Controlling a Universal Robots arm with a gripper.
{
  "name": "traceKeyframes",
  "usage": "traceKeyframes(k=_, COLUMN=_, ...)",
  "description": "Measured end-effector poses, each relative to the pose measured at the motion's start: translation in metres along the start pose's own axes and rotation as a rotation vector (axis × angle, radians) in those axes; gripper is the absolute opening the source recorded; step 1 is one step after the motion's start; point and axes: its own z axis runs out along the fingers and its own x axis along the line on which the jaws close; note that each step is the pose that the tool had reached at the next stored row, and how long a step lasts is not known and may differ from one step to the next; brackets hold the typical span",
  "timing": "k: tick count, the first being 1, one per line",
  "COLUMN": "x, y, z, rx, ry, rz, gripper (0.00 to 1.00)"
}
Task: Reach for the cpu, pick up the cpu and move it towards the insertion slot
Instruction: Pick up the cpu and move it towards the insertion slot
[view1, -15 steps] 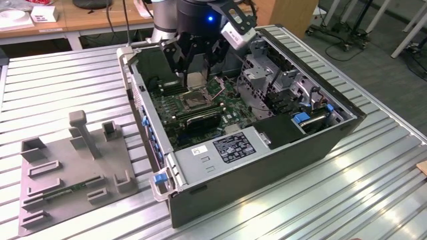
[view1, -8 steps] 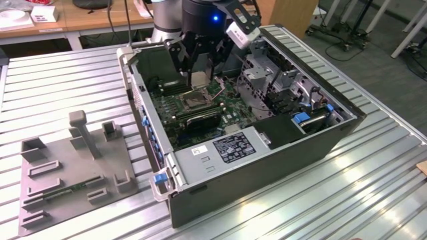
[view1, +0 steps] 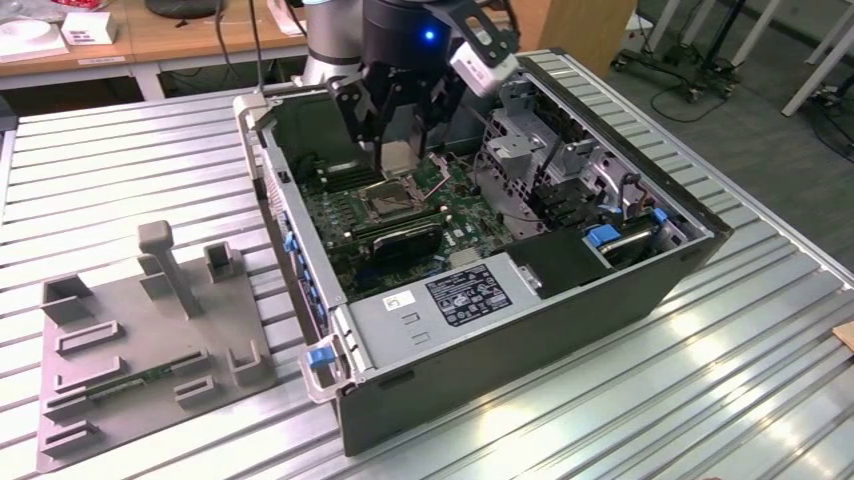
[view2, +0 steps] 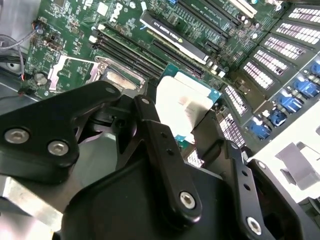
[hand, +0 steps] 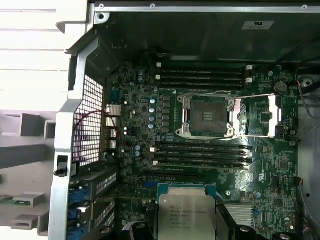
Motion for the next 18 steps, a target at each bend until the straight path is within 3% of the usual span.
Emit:
traceKeyframes(k=8, x=-0.0004, y=0.0121, z=0.0019, rx=-0.0085, ry=-0.0003, rz=0.0, gripper=0.54)
traceKeyframes(k=18, x=-0.001, y=0.0323, z=0.0048, rx=-0.0182, ry=-0.0006, rz=0.0, gripper=0.54)
